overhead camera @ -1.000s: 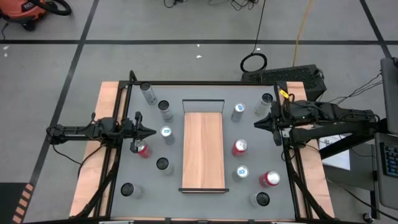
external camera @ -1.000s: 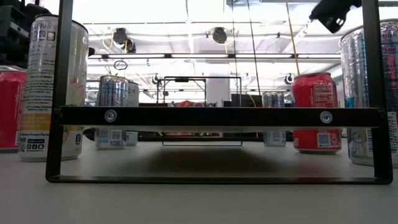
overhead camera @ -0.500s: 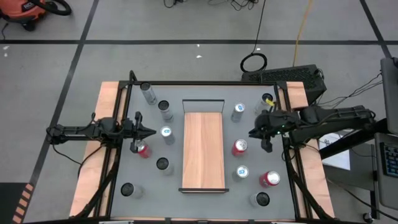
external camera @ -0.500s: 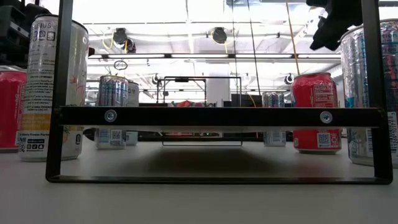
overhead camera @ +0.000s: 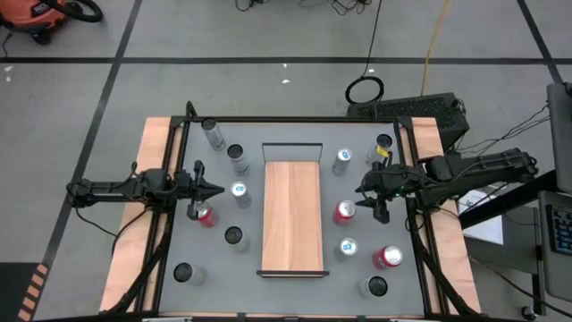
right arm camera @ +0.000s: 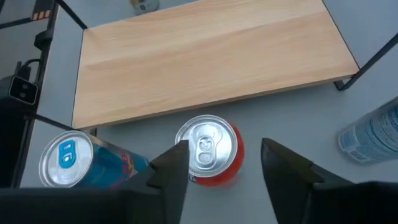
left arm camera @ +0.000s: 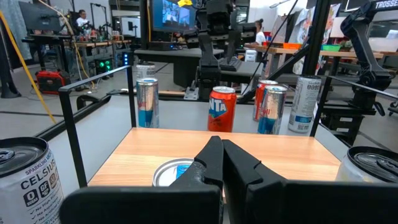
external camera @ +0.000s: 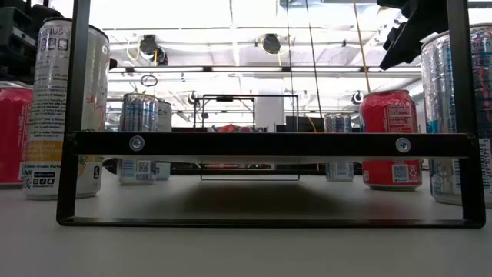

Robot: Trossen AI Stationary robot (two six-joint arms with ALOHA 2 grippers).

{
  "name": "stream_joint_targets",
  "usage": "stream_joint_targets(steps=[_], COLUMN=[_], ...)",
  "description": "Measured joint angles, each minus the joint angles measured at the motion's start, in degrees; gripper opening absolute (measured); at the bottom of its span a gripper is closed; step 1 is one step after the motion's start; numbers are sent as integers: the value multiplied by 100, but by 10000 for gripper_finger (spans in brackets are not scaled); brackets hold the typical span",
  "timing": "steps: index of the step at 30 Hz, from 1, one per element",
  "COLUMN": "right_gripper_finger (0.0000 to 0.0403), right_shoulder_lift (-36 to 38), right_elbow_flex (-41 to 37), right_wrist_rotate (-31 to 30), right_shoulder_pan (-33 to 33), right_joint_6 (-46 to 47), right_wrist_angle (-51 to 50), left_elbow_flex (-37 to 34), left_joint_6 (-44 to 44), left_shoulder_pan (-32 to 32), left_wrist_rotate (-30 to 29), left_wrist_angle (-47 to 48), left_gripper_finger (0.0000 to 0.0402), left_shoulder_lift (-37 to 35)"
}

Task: Place canned beverage on shelf
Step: Put the right red soda can on the shelf

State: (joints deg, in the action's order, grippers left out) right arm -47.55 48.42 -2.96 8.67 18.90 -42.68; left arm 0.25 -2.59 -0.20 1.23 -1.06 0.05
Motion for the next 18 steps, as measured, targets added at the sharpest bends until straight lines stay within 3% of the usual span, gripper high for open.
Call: stream_joint_targets(steps=[10,18], right_gripper_finger=[241,262], right_shoulder_lift=[-284,-420], right_elbow_flex=[-4,-6], right_wrist_rotate=[149,135], right_shoulder_pan=[234,271], right_joint_6=[152,174], right_wrist_angle=[186,421], left_elbow_flex=[0,0], left_joint_6=[0,0], left_shoulder_pan=[-1,-1], left_wrist_rotate=[0,0], left_wrist_angle=[0,0], left_gripper_finger=[0,0], left_shoulder_lift=[0,0])
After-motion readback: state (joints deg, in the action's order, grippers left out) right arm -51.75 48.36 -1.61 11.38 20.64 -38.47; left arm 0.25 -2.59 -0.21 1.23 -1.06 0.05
